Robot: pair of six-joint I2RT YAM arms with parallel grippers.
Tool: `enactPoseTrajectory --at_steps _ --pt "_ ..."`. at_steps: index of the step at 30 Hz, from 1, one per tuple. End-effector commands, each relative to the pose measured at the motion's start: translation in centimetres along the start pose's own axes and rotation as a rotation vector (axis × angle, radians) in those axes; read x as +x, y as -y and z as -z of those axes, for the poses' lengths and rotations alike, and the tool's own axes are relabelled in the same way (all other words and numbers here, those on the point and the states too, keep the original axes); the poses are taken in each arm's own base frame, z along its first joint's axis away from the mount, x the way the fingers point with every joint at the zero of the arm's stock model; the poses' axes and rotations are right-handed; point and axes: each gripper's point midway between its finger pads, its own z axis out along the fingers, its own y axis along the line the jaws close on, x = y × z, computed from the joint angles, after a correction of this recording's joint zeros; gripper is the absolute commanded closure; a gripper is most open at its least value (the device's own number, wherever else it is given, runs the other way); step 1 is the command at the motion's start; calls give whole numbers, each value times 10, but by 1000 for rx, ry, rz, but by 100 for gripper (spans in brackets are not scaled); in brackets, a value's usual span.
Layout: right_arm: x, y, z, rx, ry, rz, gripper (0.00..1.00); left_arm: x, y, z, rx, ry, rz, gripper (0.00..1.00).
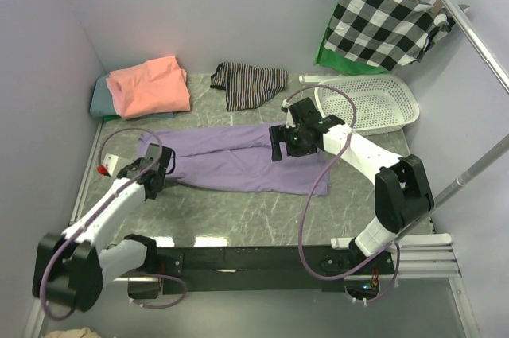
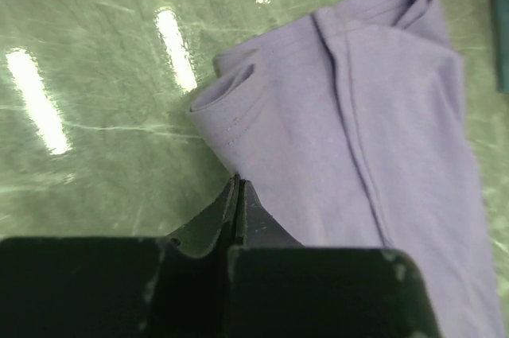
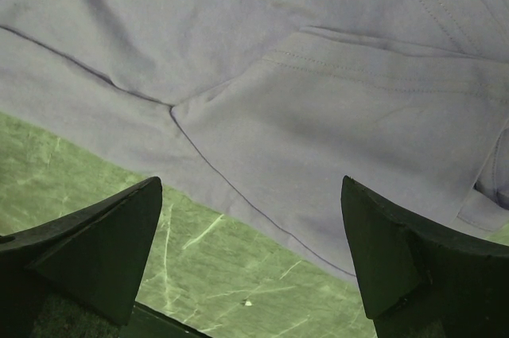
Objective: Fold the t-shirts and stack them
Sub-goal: Fold the tshirt
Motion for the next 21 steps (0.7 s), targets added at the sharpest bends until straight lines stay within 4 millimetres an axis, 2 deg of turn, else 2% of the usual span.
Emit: enactPoseTrajectory --at_steps 1,2,4,7,12,16,17,19,21 --pt "-14 -5 5 -21 33 15 1 -18 -14 24 -9 -16 -63 99" --pt "-14 -5 4 -23 32 17 1 -21 -12 31 12 -31 -67 99" --pt "-14 -5 5 -25 33 16 1 -21 -22 36 -16 -51 -99 99" --pt "-13 -6 5 -28 33 14 1 -23 -26 47 -38 -88 -146 99" --pt "-12 -7 3 -35 26 16 1 -24 -31 49 -76 -97 -225 97" --pt "-12 -8 3 -38 28 17 1 -22 -11 41 -67 -88 -293 87" --pt "-12 -8 3 -37 27 15 1 -17 -9 34 -90 -92 -327 87" --pt "-11 -7 3 -33 26 16 1 -19 13 28 -68 -70 -347 87" --pt "-11 -5 3 -25 24 19 1 -14 25 14 -96 -57 -383 87"
